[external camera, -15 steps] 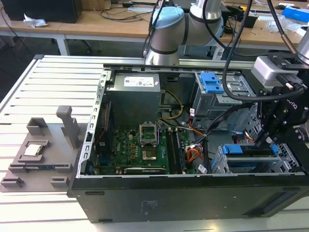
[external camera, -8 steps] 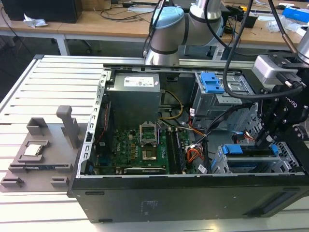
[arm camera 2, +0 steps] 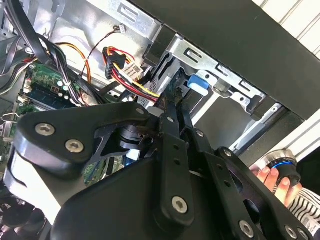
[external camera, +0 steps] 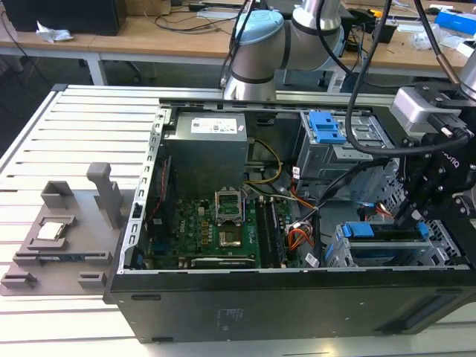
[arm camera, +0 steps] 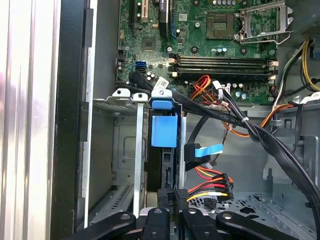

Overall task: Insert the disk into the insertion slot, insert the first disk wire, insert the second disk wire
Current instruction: 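Insert the first disk wire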

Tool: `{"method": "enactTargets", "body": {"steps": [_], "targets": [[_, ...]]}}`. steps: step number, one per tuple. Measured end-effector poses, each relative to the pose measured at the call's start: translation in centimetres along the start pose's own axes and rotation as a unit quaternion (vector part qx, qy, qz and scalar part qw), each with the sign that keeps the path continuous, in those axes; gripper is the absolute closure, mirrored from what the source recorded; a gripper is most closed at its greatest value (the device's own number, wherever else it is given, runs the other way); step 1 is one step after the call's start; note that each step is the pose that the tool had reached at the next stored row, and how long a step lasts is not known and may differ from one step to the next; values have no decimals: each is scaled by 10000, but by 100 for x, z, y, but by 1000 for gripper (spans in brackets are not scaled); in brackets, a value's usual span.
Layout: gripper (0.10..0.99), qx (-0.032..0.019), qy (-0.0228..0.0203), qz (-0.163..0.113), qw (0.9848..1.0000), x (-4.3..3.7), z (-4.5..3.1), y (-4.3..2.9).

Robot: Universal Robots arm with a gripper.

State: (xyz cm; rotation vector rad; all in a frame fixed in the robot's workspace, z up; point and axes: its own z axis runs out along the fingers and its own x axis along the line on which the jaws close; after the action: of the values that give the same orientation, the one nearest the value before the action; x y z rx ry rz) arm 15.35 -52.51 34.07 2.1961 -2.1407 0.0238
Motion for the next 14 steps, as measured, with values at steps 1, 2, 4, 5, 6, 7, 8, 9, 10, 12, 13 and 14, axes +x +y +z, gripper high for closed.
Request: {"method": "enactTargets", "body": {"steps": [1,2,4,5,6,7,8,9,10,12,13,14], "targets": [[918,0,0,0,10000,7,12,-1],[918,0,-1,-1,10000,9,20,-1],[918,0,0,0,10000,11,40,-1],[918,0,2,0,10000,12,45,-2],[918,0,3,0,10000,11,53,-2],[918,0,3,0,10000,11,59,-2],[918,0,1,0,10000,11,68,-3],[918,0,1,0,10000,10,69,-2],[918,0,1,0,10000,10,69,-2],[918,0,0,0,10000,10,70,-3],[918,0,0,0,10000,10,70,-3],[918,0,1,0,10000,11,70,-3]]}}
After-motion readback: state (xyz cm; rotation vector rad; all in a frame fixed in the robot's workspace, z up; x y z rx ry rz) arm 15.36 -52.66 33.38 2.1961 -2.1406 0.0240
